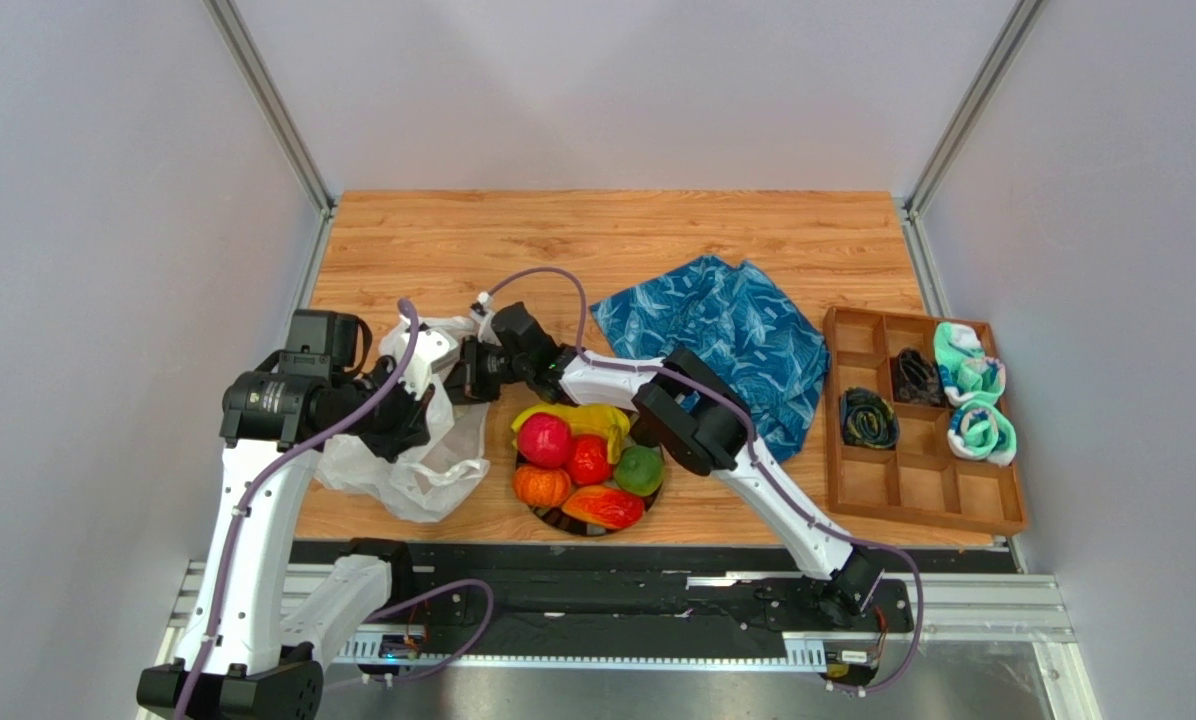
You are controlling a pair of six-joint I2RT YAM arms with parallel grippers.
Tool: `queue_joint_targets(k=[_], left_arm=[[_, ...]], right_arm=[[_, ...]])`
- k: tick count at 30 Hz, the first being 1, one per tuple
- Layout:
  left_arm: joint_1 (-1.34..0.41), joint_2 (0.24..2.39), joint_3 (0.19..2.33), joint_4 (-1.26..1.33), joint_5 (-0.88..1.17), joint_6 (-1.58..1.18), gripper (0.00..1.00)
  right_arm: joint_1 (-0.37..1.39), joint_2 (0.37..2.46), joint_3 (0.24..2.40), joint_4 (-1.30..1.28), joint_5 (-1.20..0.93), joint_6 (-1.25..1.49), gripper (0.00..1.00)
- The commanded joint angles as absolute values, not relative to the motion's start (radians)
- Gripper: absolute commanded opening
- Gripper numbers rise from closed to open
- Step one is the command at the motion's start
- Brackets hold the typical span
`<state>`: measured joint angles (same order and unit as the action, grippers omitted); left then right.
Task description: Take the fake fruits out of the plastic bag
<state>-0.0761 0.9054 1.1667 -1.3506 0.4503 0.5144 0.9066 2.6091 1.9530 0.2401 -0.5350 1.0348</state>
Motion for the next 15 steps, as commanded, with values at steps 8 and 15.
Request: queue_joint_targets(k=[8, 15], left_arm=[[-0.071, 0.933, 1.356, -1.489, 0.538, 0.529, 0.12], [-0.064, 0.948, 1.358, -1.32, 0.198, 0.347, 0.99]], right_arm=[[0.893, 2.346, 1.671, 0.229, -0.568, 0.962, 0.0], [0.907, 2.289, 1.706, 0.121, -0.535, 0.836, 0.03]])
